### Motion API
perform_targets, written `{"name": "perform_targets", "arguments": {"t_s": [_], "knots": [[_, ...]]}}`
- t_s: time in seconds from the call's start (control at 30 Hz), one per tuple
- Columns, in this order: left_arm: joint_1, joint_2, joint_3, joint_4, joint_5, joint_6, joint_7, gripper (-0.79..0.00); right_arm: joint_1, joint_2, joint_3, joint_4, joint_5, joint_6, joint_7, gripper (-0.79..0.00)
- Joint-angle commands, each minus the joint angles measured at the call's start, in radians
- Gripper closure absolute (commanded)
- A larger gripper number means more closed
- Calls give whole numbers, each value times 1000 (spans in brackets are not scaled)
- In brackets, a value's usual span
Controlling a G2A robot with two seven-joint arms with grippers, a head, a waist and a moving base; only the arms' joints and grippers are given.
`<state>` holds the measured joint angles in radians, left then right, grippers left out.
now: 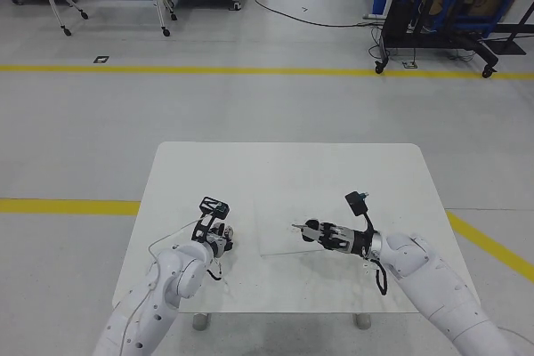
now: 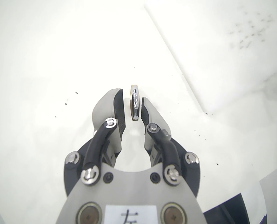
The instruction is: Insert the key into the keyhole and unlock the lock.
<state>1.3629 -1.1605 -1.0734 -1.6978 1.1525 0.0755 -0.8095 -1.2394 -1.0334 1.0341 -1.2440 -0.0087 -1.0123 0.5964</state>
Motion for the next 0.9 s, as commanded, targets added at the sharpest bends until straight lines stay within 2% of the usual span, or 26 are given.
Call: {"name": "perform_targets", "arguments": {"t_s": [0.0, 0.07, 0.1, 0.13, 0.17, 0.4, 0.57, 0.67, 0.77, 0.87], "knots": [[-8, -2, 4, 1, 6, 3, -8, -212, 0, 0, 0, 0, 0, 0, 0, 0], [-14, -4, 9, 0, 12, 6, -14, -212, 0, 0, 0, 0, 0, 0, 0, 0], [-16, -5, 11, 0, 13, 7, -16, -179, 0, 0, 0, 0, 0, 0, 0, 0], [-18, -6, 12, 1, 16, 8, -16, -18, 0, 0, 0, 0, 0, 0, 0, 0], [-19, -7, 14, 2, 17, 9, -16, 0, 0, 0, 0, 0, 0, 0, 0, 0], [-28, -12, 21, 23, 20, 3, -12, 0, 0, 0, 0, 0, 0, 0, 0, 0], [0, -10, -11, 0, -16, -8, 40, 0, 0, 0, 0, 0, 0, 0, 0, 0], [35, -7, -67, -9, -133, -54, 112, 0, 0, 0, 0, 0, 0, 0, 0, 0], [70, -3, -131, 1, -297, -150, 178, 0, 0, 0, 0, 0, 0, 0, 0, 0], [78, 1, -149, 2, -314, -183, 183, 0, 0, 0, 0, 0, 0, 0, 0, 0]]}}
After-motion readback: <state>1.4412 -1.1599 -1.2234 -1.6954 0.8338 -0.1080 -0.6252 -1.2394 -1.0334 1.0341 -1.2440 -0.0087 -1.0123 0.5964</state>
